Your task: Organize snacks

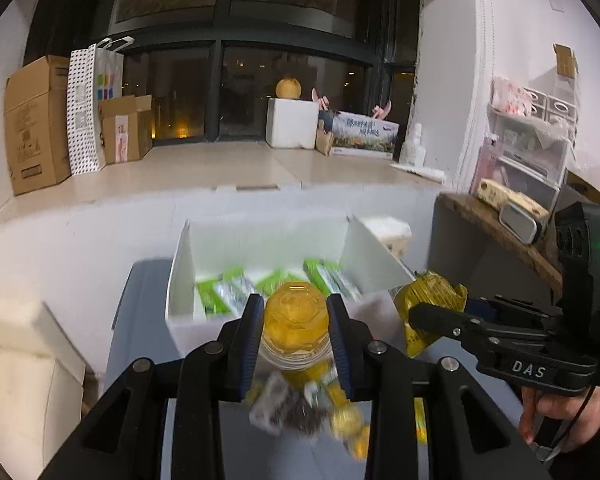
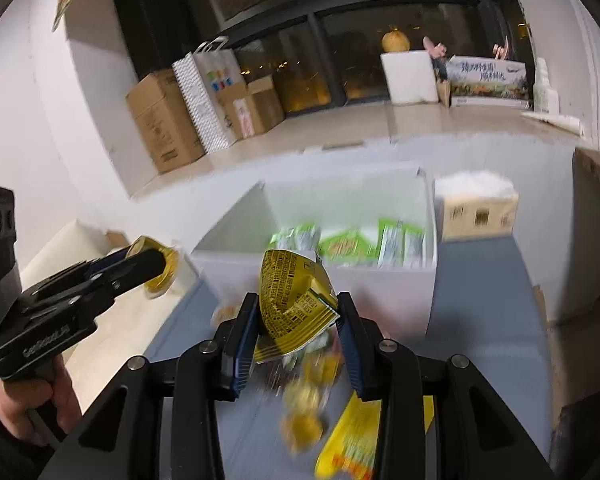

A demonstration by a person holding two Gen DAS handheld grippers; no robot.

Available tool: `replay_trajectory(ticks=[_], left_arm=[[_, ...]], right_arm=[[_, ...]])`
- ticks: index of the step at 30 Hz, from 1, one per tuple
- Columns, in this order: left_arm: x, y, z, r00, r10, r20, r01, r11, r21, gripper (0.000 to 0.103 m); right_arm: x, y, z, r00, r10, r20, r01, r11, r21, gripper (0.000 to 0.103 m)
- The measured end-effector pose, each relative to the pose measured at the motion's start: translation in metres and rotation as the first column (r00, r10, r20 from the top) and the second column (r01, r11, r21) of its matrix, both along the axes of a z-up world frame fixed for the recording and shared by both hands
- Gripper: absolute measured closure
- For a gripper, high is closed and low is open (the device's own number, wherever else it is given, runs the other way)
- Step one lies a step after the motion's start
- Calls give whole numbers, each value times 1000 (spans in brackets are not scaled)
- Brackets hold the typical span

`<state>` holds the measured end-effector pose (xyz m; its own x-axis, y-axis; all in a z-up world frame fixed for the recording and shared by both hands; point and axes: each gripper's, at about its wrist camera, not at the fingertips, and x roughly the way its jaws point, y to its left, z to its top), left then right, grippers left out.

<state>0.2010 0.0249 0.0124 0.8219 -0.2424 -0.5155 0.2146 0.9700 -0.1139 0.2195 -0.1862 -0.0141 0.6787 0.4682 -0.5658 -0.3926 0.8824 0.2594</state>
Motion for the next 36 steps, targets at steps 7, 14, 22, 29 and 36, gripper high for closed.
replay_trajectory(ticks=[7, 14, 22, 29, 36], left_arm=[[76, 13, 5, 999, 45, -5, -45, 999, 0, 67], [99, 5, -20, 996, 87, -34, -84, 993, 87, 0], [93, 6, -19, 994, 95, -49, -90, 992, 89, 0], [66, 5, -9, 994, 95, -45, -92, 993, 79, 0], [-12, -1, -11, 997, 76, -22, -74, 994, 85, 0]], right_arm=[[81, 0, 9, 998, -66, 3, 66, 997, -36, 61], [102, -14, -4, 986, -167, -20, 167, 986, -29, 0], [89, -21, -1, 989, -147, -33, 146, 989, -14, 0], [56, -20, 10, 994, -111, -15, 111, 994, -12, 0], [-18, -34, 3, 999, -47, -18, 48, 999, 16, 0]])
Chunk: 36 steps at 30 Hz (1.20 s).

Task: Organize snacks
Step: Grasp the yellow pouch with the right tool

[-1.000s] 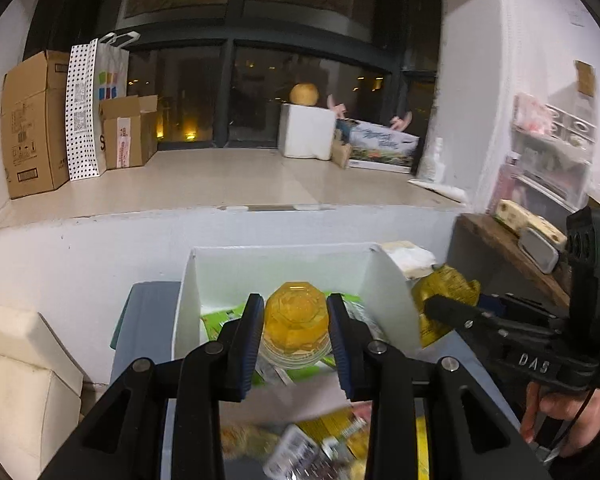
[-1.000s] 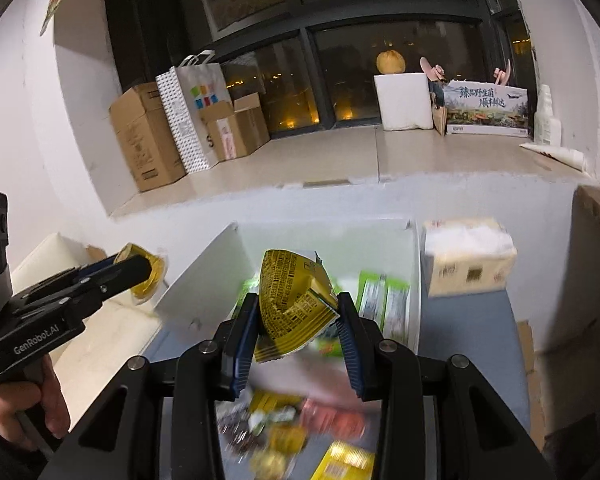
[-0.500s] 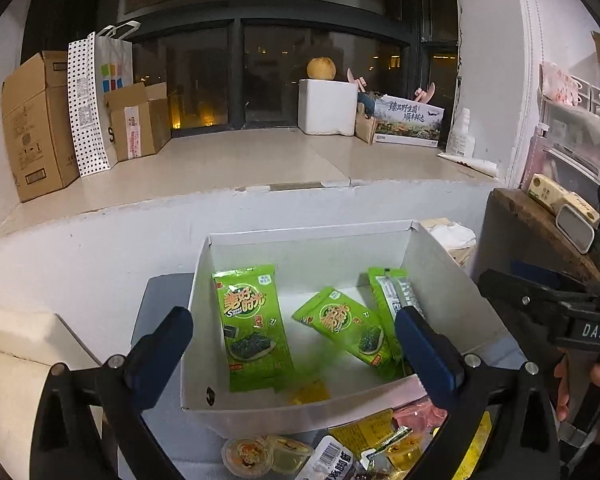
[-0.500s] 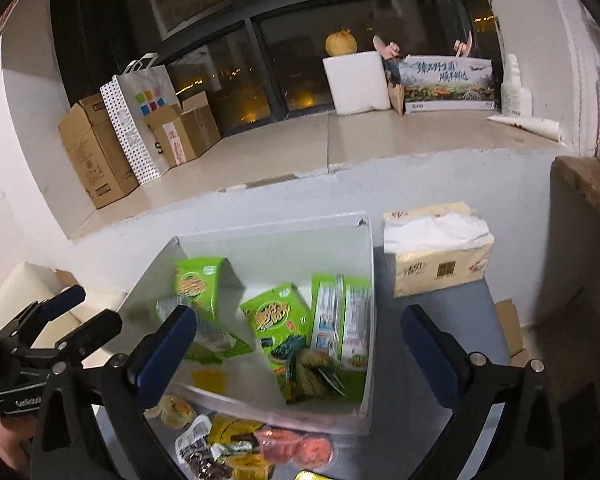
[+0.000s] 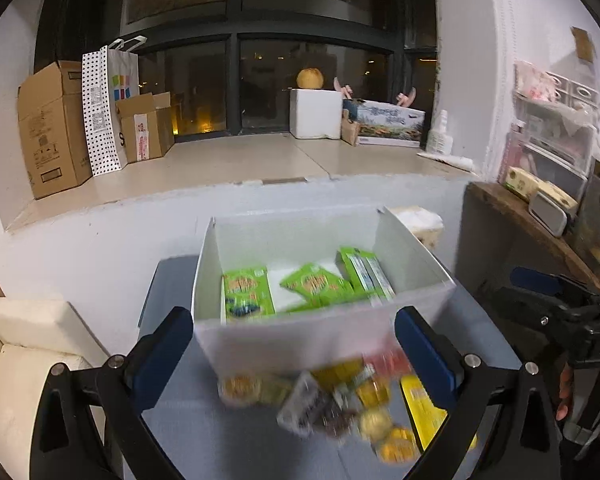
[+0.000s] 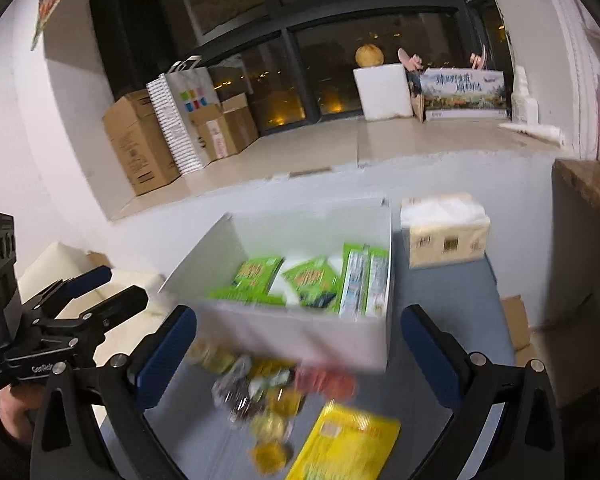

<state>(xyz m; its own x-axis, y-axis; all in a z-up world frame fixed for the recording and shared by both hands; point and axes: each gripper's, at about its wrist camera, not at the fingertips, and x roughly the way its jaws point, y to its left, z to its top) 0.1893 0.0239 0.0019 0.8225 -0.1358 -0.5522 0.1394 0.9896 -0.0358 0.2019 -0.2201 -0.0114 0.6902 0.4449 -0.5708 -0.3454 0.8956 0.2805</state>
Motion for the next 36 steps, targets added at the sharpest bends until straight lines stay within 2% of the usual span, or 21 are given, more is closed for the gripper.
replay_trajectory(ticks=[5, 8, 14, 21, 29, 30, 32, 34, 36], left_arm=[[-56, -1, -22, 999, 18, -32, -20, 998, -53, 0], [-83, -4, -40, 998, 16, -58, -20, 998, -65, 0], [-120, -7, -66, 994, -1, -108, -8, 996, -86, 0], [-140, -2, -79, 991, -19, -132, 4, 994, -111, 0], [-135, 4, -88, 989, -11, -150, -7, 993, -118, 0], [-134, 4, -89, 988, -13, -153, -5, 993, -119, 0], [-134, 3, -91, 987, -13, -159, -6, 993, -121, 0], [-133, 3, -94, 986, -13, -165, -8, 992, -123, 0], [-131, 0, -96, 985, -17, -171, -5, 992, -123, 0]], right_arm=[[-42, -20, -34, 995, -72, -71, 72, 997, -1, 0], [-61, -28, -69, 982, -121, -143, 120, 993, -11, 0], [-60, -22, -116, 952, -177, -249, 165, 984, -68, 0], [-29, -1, -146, 935, -195, -295, 150, 974, -170, 0], [-20, 33, -156, 963, -180, -201, 95, 923, -372, 0], [-23, 32, -156, 968, -166, -188, 90, 928, -361, 1], [-27, 29, -152, 969, -162, -184, 87, 929, -361, 16], [-32, 23, -148, 974, -142, -179, 75, 939, -335, 26], [-34, 25, -146, 977, -132, -166, 69, 938, -339, 32]])
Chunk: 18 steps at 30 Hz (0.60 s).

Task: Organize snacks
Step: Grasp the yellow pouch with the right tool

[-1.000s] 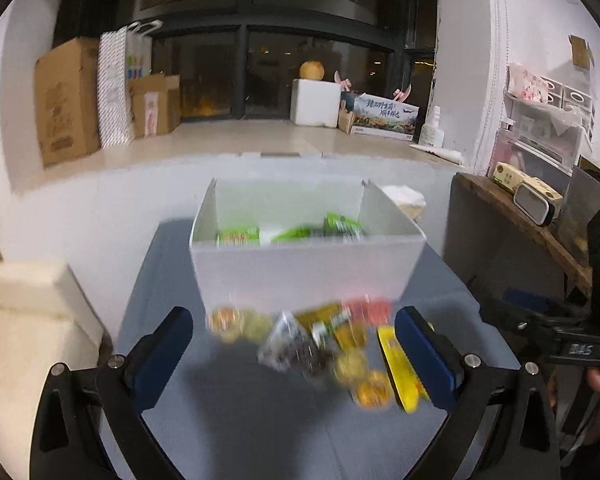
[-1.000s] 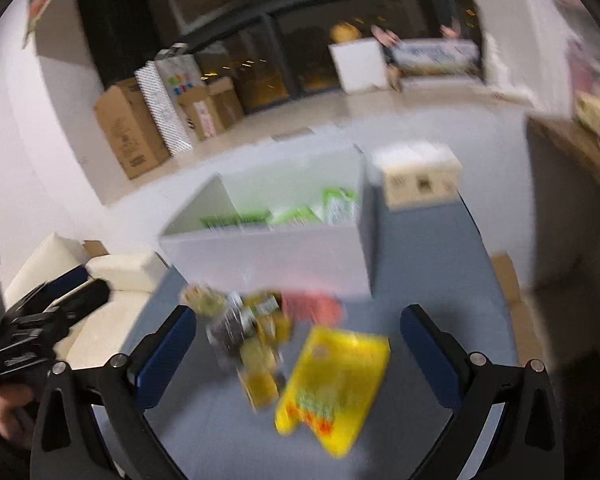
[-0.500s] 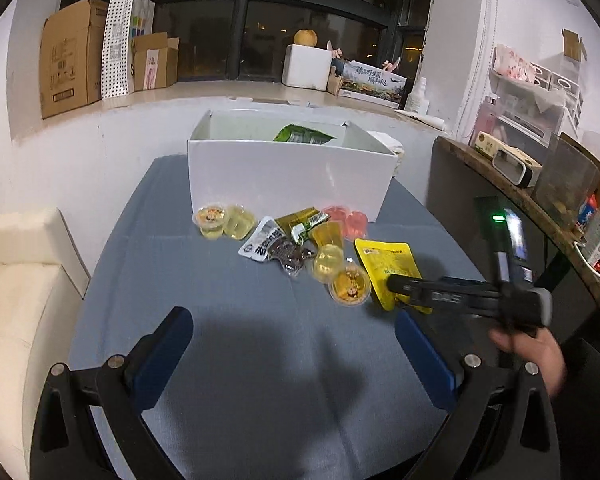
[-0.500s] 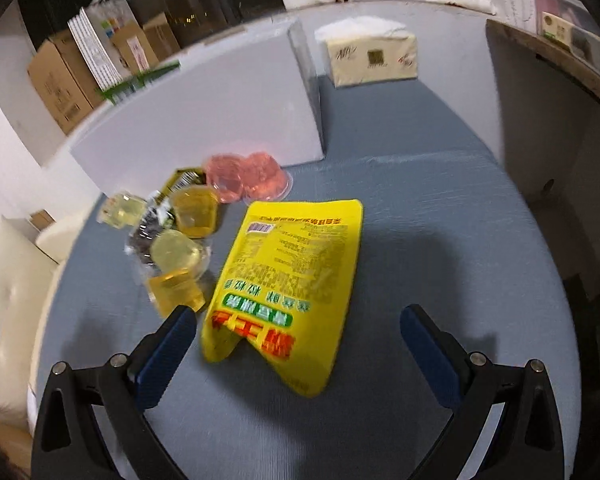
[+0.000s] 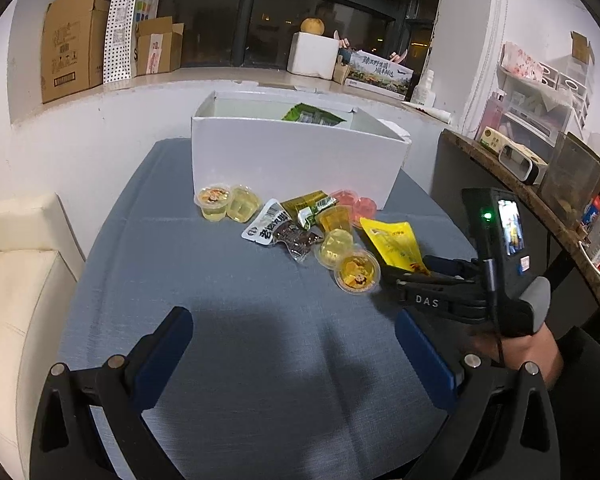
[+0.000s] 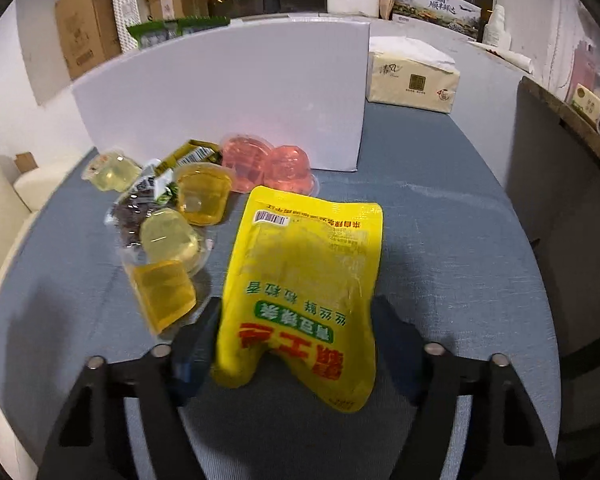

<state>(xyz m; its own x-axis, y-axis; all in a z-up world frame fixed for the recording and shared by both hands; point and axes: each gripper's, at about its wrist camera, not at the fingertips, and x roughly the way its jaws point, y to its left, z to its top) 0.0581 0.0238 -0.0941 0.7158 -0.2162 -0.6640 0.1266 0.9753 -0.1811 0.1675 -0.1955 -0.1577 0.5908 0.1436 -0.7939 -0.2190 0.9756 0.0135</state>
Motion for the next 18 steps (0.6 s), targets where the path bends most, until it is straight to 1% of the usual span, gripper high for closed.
replay_trajectory(ticks=[2, 3, 6, 9, 15, 16, 17, 18], left_arm=[[0, -2, 0, 1000, -9, 3, 9, 1000, 1, 0], [1, -4, -1, 1000, -13, 3, 13, 1000, 5, 0], [5, -8, -2, 1000, -16, -3, 16, 1000, 21, 0], [8, -11, -4, 1000, -20, -8, 20, 1000, 21, 0], [26, -31, -16, 999, -48, -25, 50, 996, 70, 0], [32, -36, -19, 998, -51, -28, 53, 995, 79, 0], [39, -42, -21, 998, -55, -33, 58, 994, 92, 0], [46, -50, -25, 997, -64, -36, 68, 992, 104, 0]], right_arm=[[-5, 0, 1, 1000, 10, 8, -10, 1000, 15, 42], [-8, -1, 3, 1000, 13, 12, -14, 999, 31, 43], [-17, -4, 7, 999, 31, 15, -32, 998, 61, 45], [-17, -10, 11, 999, 37, 30, -40, 995, 92, 48], [-39, -26, 44, 995, 34, 96, -48, 987, 153, 49], [-45, -30, 53, 993, 33, 116, -51, 986, 157, 65], [-49, -32, 57, 992, 24, 124, -43, 988, 151, 72], [-52, -35, 62, 992, 19, 125, -39, 987, 154, 72]])
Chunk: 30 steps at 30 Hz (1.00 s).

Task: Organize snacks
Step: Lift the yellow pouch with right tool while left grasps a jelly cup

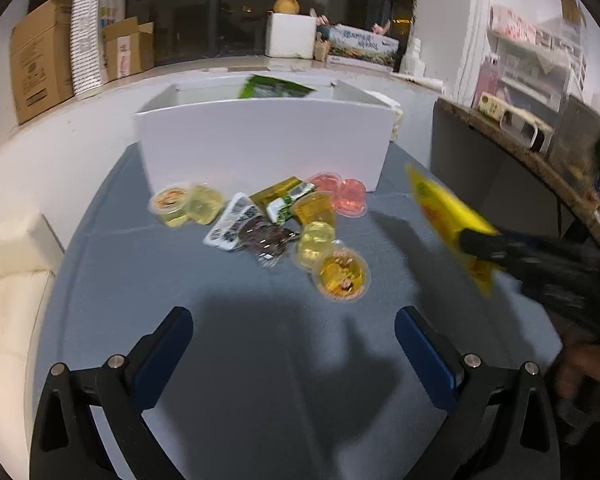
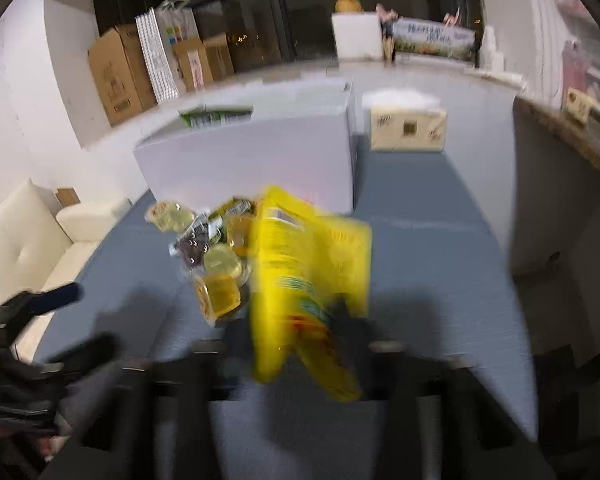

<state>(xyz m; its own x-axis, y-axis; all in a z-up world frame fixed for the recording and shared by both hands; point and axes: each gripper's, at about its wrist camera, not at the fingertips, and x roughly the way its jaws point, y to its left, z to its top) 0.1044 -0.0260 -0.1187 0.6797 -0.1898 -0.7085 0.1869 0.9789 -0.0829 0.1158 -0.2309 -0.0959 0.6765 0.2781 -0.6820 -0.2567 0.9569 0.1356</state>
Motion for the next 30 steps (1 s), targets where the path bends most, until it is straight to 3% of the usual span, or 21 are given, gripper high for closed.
replay_trajectory(ticks=[5, 14, 15, 19, 25, 30], left_arm=[[32, -22, -20, 998, -14, -53, 15, 1000, 4, 0], [55, -38, -39, 996, 18, -85, -18, 1000, 1, 0], [58, -37, -41, 996, 33, -86, -34, 999, -1, 3], [65, -35, -42, 994, 41, -97, -41, 999, 0, 54], [54, -26, -35, 996, 3, -89, -7, 999, -46, 55], [25, -10, -11, 999, -32, -34, 29, 996, -84, 55]], right_arm=[[3, -16, -8, 999, 20, -47, -18, 999, 49, 73], [-17, -45, 4, 1000, -1, -9, 2, 992, 128, 73], [-19, -47, 5, 1000, -2, -9, 3, 991, 133, 73], [-25, -50, 7, 1000, -1, -5, 2, 990, 139, 73], [-26, -49, 9, 1000, 9, 1, -8, 987, 157, 73], [-27, -42, 9, 1000, 25, 0, -25, 986, 167, 73]])
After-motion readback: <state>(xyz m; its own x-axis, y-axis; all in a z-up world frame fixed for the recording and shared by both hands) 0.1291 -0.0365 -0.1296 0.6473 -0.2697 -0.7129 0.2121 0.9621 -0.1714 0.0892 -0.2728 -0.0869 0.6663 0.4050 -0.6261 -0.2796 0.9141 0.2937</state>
